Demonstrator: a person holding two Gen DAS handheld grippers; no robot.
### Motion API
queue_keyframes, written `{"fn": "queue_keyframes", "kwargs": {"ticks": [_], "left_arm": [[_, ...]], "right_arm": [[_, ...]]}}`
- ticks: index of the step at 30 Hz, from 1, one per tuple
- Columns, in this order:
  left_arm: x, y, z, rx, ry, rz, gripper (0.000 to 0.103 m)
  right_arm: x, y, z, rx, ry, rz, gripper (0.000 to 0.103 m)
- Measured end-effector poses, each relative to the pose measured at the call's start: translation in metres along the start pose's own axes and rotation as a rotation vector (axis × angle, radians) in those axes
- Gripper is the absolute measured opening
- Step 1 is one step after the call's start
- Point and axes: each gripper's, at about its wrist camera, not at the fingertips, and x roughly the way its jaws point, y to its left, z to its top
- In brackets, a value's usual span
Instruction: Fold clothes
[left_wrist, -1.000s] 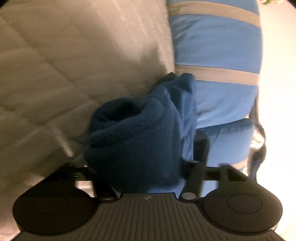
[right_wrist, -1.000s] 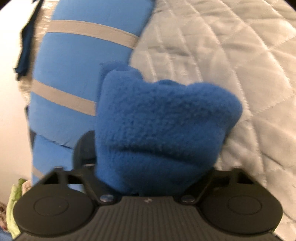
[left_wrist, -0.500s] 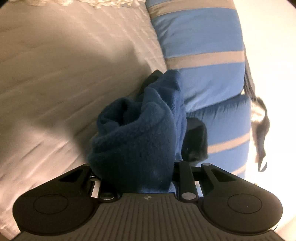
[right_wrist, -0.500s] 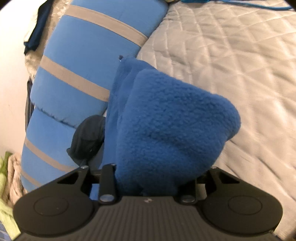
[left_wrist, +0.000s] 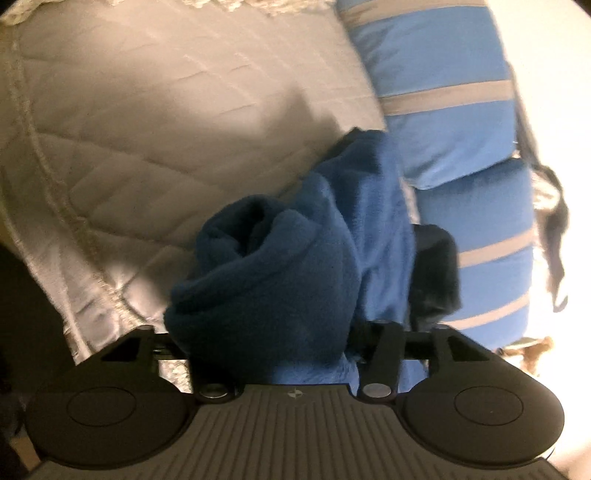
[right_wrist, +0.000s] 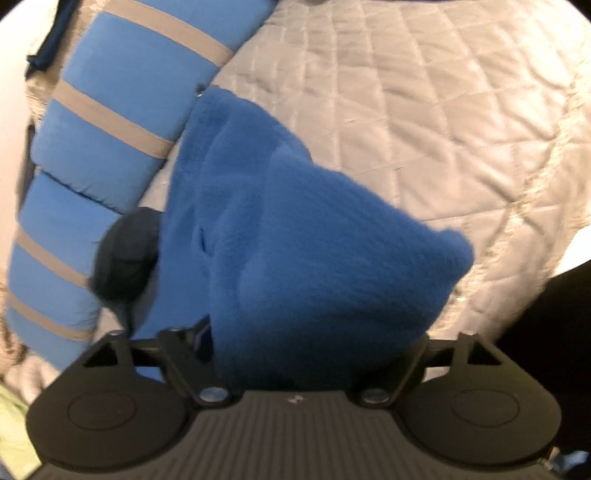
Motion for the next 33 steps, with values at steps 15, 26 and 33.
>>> {"fn": "queue_keyframes", "kwargs": {"ticks": [15,26,33], "left_arm": [[-0.112,-0.083,-0.01,0.47,-0.106,-0.117,0.077],[-0.002,-0.122,0.068,0.841,-0.234,0.037,0.077],[0.038,-0.109,0.1,0.783,-0.229,0.032,0.077]], "right_arm": [[-0.14,0.062,0.001,-0.446,-0.028,0.032,0.103],[-0.066,0.074,0.094,-0.62,-0.422,0.007,0.103],[-0.017,0.072,0.133,-0.64,-0.58,0.066,0.103]]}}
